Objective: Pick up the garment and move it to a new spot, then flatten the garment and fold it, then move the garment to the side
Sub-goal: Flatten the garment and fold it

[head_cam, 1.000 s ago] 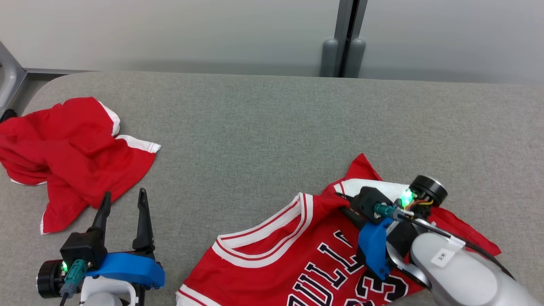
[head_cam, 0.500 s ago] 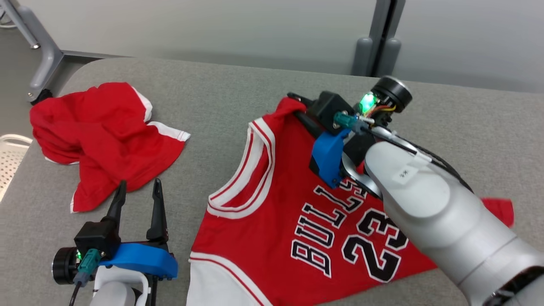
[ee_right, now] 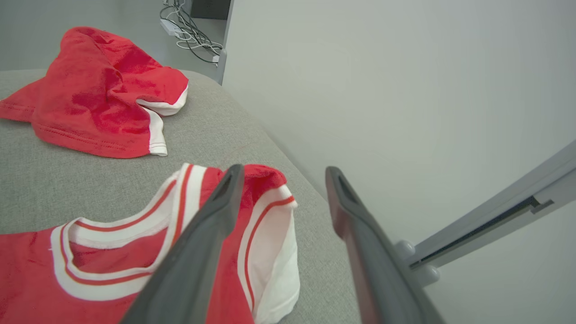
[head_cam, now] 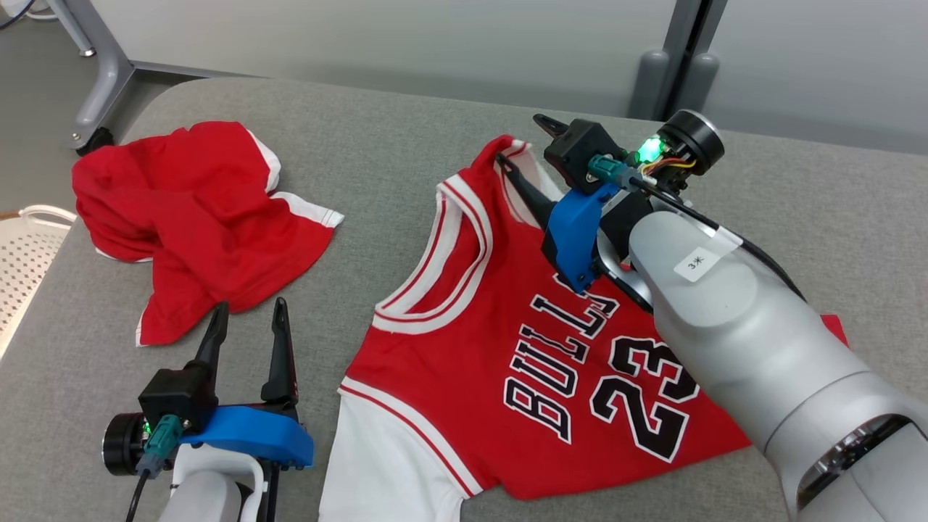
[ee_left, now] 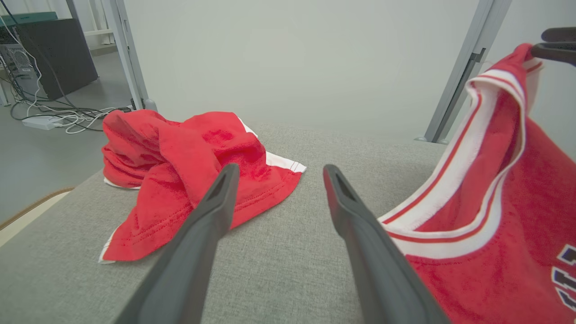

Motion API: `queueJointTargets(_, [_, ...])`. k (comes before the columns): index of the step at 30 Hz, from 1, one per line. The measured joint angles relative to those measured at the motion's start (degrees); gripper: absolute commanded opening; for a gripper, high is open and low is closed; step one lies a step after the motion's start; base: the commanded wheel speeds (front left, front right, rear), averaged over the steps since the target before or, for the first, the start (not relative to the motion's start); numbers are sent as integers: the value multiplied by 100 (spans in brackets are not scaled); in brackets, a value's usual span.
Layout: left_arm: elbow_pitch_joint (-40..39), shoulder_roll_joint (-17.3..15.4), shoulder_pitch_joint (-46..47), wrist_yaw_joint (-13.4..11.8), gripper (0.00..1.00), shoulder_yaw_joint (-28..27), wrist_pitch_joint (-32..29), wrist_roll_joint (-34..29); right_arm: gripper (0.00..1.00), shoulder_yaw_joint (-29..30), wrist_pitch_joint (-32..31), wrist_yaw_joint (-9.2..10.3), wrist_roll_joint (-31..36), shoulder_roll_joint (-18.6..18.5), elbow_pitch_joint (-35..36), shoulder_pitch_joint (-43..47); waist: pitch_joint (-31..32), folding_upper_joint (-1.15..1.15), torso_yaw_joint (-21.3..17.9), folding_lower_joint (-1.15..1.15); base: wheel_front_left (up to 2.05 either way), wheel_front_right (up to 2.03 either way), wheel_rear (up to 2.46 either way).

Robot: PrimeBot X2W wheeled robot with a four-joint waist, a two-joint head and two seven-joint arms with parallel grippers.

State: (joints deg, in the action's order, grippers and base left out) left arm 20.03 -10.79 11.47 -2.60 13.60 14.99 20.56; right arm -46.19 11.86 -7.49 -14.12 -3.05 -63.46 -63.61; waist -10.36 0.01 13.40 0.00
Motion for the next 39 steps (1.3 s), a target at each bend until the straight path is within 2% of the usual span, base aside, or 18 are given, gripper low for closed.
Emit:
queueJointTargets(5, [37, 2, 5, 46, 100, -97, 1, -60, 100, -115, 203, 0, -348, 18, 7, 336, 75, 0, -193, 0, 0, 0, 0])
queueJointTargets(9, [31, -18, -103, 46, 100, -182, 0, -101, 100, 148, 299, 0, -588, -131, 100, 622, 188, -2, -377, -1, 0, 0, 0])
queueJointTargets(17, [-78, -138, -409, -1, 100, -369, 1, -148, 100, 1646, 314, 0, -669, -1209, 1438, 1880, 416, -2, -736, -1, 0, 0, 0])
queueJointTargets(21, [-143, -164, -492, -38, 100, -415, 0, -148, 100, 2501, 318, 0, -543, -1500, 1886, 2786, 487, -2, -876, -1, 0, 0, 0])
queueJointTargets(25, [-220, -187, -563, -64, 100, -437, 1, -149, 100, 3096, 316, 0, -422, -1534, 2105, 3606, 514, -2, -980, -1, 0, 0, 0])
queueJointTargets(29, [-270, -210, -564, -89, 100, -416, -1, -151, 100, 3377, 308, 0, -322, -1436, 2063, 4109, 496, -2, -1003, -1, 0, 0, 0])
queueJointTargets(36, [-336, -247, -519, -88, 100, -370, -19, -156, 100, 3566, 145, 0, -263, -1090, 1762, 4213, 369, -2, -956, 0, 0, 0, 0])
queueJointTargets(39, [-331, -245, -452, -81, 100, -337, -21, -157, 100, 3727, 80, 0, -131, -1089, 1468, 4205, 326, -1, -884, 0, 0, 0, 0])
